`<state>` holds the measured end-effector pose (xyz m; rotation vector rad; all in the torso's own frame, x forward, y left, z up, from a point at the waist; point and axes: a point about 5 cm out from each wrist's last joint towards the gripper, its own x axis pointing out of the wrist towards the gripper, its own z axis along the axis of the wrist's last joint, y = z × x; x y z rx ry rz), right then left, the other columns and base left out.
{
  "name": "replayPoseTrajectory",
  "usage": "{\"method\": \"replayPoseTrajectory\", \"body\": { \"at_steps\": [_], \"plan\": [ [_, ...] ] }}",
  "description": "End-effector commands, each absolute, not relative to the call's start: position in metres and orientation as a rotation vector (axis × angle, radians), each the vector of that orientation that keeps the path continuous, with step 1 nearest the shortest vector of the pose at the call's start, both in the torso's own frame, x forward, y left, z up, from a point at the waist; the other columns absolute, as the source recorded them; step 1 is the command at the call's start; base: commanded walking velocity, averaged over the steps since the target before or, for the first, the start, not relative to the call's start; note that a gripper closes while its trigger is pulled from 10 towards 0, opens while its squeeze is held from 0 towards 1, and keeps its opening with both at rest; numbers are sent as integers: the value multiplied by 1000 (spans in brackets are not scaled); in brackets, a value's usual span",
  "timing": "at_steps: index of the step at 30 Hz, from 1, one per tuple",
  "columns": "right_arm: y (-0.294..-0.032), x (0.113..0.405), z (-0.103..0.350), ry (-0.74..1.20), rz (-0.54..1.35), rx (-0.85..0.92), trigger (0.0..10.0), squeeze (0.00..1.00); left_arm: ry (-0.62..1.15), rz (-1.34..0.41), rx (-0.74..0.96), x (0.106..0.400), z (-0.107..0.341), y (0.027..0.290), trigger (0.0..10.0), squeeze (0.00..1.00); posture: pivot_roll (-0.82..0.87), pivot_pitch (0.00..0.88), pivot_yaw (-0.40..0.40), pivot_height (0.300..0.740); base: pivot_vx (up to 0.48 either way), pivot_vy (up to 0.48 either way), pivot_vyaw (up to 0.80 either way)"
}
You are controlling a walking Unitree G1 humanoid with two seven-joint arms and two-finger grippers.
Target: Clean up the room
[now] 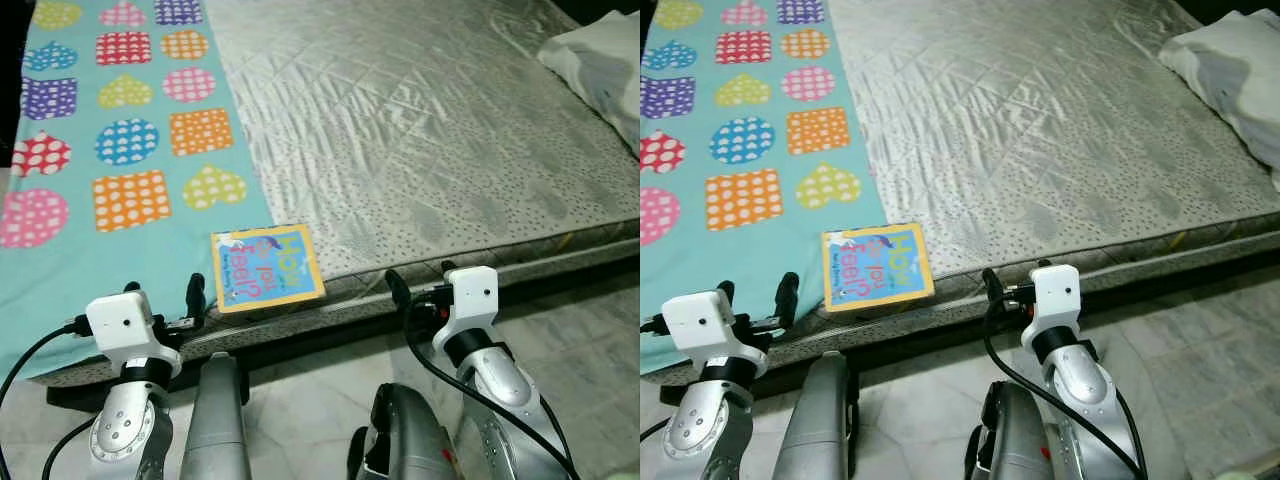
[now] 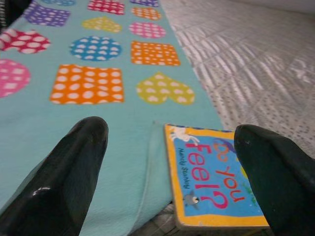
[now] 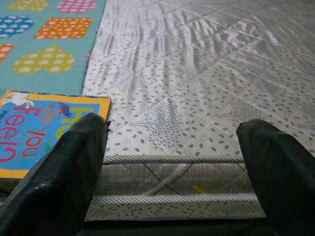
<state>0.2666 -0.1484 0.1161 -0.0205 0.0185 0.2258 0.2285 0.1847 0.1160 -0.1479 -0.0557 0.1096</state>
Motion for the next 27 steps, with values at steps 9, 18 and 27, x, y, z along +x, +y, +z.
{"method": "replayPoseTrajectory", "body": {
  "at_steps": [9,18,27],
  "plan": [
    [-153,264,110,55,218,-12,10000,0,-64,61,-166,228,117,180,10000,0,61,269,-74,602,27,0,0],
    [-151,265,109,57,226,-15,10000,0,-68,44,-174,228,117,179,10000,0,61,268,-73,602,328,0,0],
    [-152,265,108,64,222,1,10000,0,-68,40,-174,228,117,179,10000,0,61,267,-72,602,372,0,0]
  ]
}}
